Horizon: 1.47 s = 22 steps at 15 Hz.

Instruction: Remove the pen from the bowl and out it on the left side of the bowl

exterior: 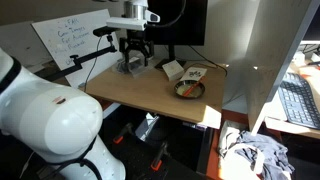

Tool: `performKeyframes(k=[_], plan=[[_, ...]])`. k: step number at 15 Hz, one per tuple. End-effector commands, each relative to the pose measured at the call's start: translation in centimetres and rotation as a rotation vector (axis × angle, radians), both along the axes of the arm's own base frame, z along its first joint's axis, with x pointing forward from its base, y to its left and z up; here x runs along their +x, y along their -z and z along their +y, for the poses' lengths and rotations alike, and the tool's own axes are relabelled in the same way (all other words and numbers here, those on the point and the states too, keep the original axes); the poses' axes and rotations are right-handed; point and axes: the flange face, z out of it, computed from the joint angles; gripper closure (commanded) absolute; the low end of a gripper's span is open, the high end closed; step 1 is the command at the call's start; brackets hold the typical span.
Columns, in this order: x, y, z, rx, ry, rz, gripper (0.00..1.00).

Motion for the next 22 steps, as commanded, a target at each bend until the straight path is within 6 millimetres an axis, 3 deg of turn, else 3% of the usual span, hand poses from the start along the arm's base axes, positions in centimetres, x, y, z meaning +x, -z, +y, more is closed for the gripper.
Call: performKeyframes(k=[1, 5, 8, 10, 15, 19, 22], plan=[[0.0, 0.0, 0.0, 0.0, 0.0, 0.0, 0.0], [0.0, 0.0, 0.0, 0.0, 0.0, 0.0, 0.0], [3.0, 0.8, -1.8, 0.006, 0.075, -0.058, 0.0], [6.0, 2.1, -4.1, 0.008, 0.145, -0.117, 0.0], [14.9, 8.7, -9.9, 0.01, 0.301, -0.157, 0.0], [21.9, 14.8, -10.8, -0.008, 0.375, -0.129, 0.0], [25.8, 18.4, -10.9, -0.012, 0.463, -0.104, 0.0]])
